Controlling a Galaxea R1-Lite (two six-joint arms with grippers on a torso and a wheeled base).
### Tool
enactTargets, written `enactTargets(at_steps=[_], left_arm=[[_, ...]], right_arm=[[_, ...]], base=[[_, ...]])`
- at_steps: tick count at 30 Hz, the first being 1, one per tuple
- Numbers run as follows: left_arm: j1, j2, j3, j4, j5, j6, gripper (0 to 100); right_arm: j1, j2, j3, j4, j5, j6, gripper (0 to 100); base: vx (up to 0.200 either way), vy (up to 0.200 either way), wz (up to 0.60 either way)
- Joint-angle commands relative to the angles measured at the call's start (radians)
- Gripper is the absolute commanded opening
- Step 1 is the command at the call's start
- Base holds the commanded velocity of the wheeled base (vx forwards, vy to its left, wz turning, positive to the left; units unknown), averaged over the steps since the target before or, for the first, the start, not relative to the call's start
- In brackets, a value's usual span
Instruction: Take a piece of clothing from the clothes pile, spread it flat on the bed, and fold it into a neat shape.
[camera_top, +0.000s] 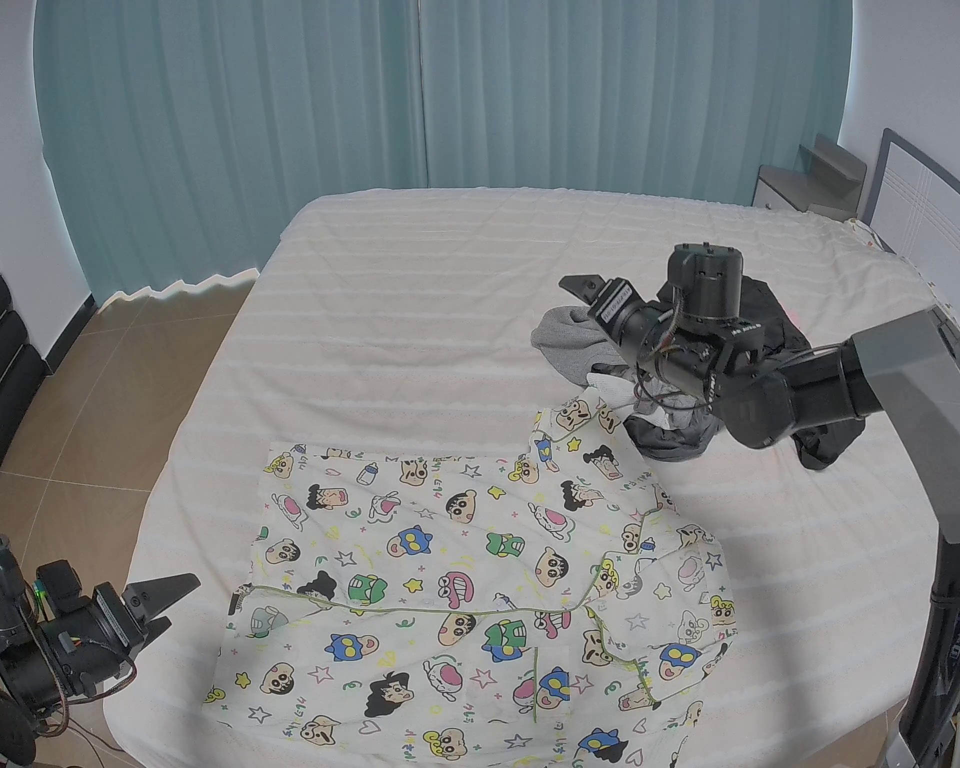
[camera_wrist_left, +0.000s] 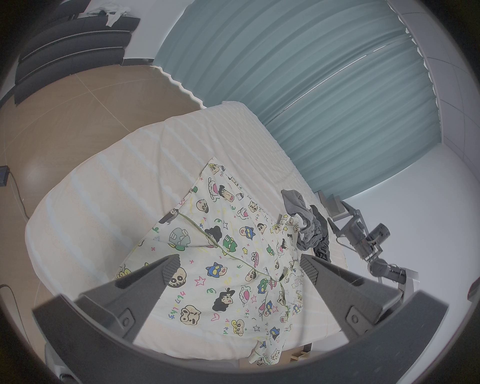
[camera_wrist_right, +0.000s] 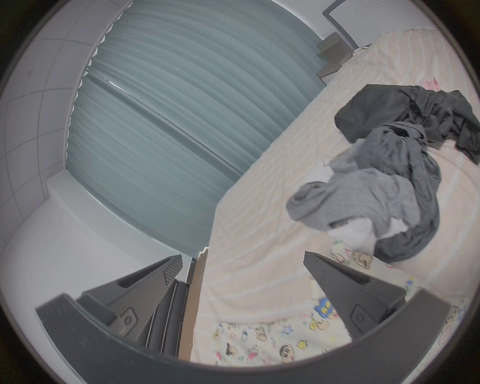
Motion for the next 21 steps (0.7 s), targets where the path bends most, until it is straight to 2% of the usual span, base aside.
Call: enactTargets(at_steps=[1,4,7,12,14,19,21], left_arm=[[0.000,0.304,-0.158,0.003,-0.008,0.008,100],[-0.002,0.418,-0.208,0.010,-0.010,0.046,100],[0.003,0.570,-0.237,0.026,0.010,0.187,100],[0.015,0.734,-0.242,0.023,0.093,0.379,100],[0.015,0.767,-0.254,0.021,0.099,0.411,100],[0.014,0.826,-0.302,0.029,0.107,0.419,100],[0.004,0.866,-0.313,0.024,0.136,0.424,100]], right_arm=[[0.001,-0.435,0.954,-0.369,0.083,-0.128,100],[0.003,-0.505,1.052,-0.404,0.086,-0.123,100],[0.003,-0.544,1.130,-0.435,0.084,-0.123,100],[0.000,-0.567,1.219,-0.486,0.083,-0.128,100],[0.000,-0.572,1.244,-0.506,0.083,-0.128,100],[0.001,-0.572,1.294,-0.532,0.083,-0.129,100],[0.001,-0.574,1.314,-0.536,0.083,-0.128,100]], base=[[0.000,0.000,0.00],[0.000,0.000,0.00],[0.000,0.000,0.00],[0.000,0.000,0.00],[0.000,0.000,0.00],[0.000,0.000,0.00],[0.000,0.000,0.00]])
